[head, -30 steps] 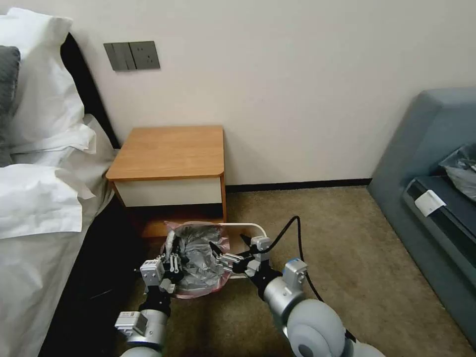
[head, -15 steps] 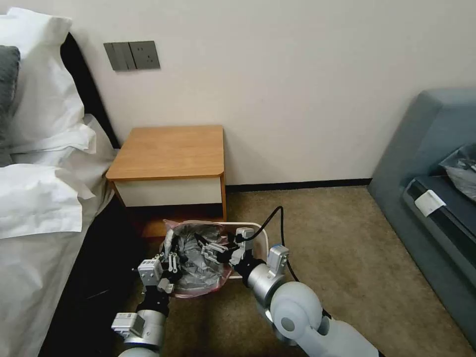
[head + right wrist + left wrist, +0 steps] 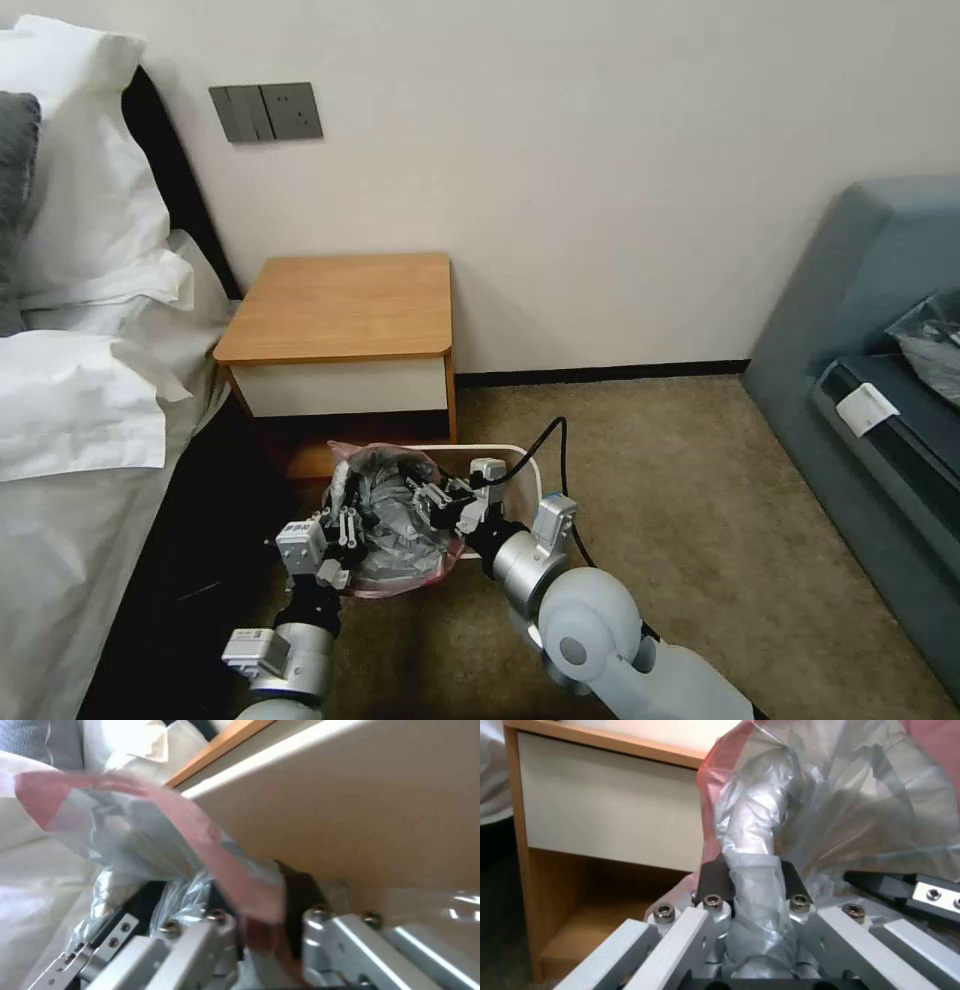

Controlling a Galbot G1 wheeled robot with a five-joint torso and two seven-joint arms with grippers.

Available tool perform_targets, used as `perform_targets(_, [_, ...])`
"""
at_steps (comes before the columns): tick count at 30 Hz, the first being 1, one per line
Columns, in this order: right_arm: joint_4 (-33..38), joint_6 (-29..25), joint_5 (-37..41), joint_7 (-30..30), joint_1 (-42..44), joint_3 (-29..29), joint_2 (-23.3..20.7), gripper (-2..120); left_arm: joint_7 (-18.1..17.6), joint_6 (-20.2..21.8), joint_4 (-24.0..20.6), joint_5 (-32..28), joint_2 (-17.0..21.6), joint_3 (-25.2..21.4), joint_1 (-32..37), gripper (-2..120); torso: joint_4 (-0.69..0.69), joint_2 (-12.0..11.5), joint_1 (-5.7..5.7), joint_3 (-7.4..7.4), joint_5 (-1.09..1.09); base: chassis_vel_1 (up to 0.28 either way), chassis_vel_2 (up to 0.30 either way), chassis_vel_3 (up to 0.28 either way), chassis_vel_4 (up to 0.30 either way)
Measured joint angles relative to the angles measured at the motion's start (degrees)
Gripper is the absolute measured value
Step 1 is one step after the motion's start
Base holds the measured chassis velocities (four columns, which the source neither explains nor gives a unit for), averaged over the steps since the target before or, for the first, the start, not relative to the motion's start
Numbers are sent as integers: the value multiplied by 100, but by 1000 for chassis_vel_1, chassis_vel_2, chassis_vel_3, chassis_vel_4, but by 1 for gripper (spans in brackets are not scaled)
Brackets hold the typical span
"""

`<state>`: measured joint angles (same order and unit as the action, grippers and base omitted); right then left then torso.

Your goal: Pick up the garbage bag from the table and place it over the trash can.

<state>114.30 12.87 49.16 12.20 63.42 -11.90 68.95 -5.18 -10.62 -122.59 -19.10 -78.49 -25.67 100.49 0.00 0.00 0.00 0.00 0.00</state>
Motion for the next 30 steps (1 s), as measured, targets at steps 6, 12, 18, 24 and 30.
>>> perform_targets(6, [52, -16, -8, 7, -2, 36, -31, 0, -75, 86, -28, -154, -8, -2, -15, 8, 0, 0, 0, 0, 0, 0, 0, 0, 0])
perform_targets(12, [282, -23, -31, 15, 43, 172, -170, 0, -214, 181, -26, -246, -22, -3, -45, 8, 0, 0, 0, 0, 0, 0, 0, 0, 0])
perform_targets(18, [631, 23, -35, 9, 216, 385, -397, 0, -352, 236, 21, -304, -30, -24, -80, 8, 0, 0, 0, 0, 0, 0, 0, 0, 0])
perform_targets(24, [910, 89, -75, -74, 369, 648, -613, 0, -437, 284, 59, -331, -41, -51, -125, 8, -1, 0, 0, 0, 0, 0, 0, 0, 0])
perform_targets(30, [1009, 136, -130, -155, 312, 841, -756, 0, -428, 289, 72, -327, -81, -58, -134, 8, 0, 0, 0, 0, 0, 0, 0, 0, 0])
